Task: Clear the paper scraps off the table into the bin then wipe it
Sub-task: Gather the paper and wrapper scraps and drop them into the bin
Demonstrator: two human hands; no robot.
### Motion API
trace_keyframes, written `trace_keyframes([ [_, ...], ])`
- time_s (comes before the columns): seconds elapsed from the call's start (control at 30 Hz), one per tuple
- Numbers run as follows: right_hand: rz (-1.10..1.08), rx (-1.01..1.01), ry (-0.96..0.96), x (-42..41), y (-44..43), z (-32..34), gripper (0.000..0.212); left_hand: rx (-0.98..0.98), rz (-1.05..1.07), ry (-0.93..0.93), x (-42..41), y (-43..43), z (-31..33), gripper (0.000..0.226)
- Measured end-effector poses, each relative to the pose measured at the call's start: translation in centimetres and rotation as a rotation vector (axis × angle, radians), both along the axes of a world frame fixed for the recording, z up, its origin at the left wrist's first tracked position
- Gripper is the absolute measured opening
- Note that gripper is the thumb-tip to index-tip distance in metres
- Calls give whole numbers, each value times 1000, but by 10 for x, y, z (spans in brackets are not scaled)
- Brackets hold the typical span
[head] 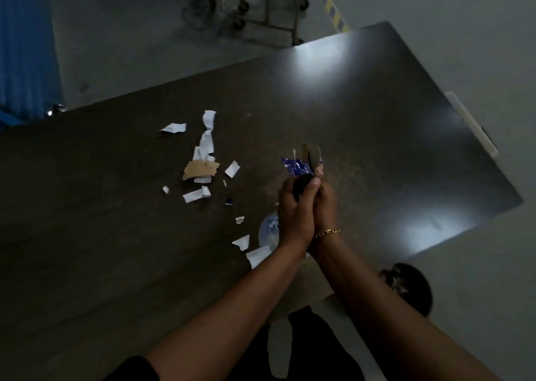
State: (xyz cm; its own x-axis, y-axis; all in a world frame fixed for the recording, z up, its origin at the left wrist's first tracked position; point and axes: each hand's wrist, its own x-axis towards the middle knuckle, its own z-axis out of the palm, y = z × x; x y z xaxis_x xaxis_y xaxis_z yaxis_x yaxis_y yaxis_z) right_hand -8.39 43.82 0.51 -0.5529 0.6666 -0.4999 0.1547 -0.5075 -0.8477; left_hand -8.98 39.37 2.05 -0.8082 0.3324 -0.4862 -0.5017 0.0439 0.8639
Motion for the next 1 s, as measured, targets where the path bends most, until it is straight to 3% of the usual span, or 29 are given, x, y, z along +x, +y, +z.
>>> trace_keyframes([
  [0.2, -109, -40, -23, 38, 30, -6, 35, -25, -100, 28, 30, 25, -7, 49],
  [0.33, -197, -20, -37, 64, 51, -13, 39, -57, -148, 48, 54, 48, -12, 49],
  [0.43, -272, -115, -1, 88, 66, -13, 58, -69, -181, 64, 78, 69, -15, 49],
  [0.57, -378, -136, 40, 131, 104, -16, 24, -63, -238, 67, 119, 103, -19, 46],
  [0.77, -457, -114, 17, 220, 164, -22, 27, -44, -303, 68, 201, 167, -32, 39],
  [0.9, -554, -128, -30, 295, 208, -32, 29, -36, -386, 50, 272, 212, -37, 47],
  [1.0, -595, -129, -69, 346, 235, -44, 39, -44, -469, 40, 321, 241, -46, 45],
])
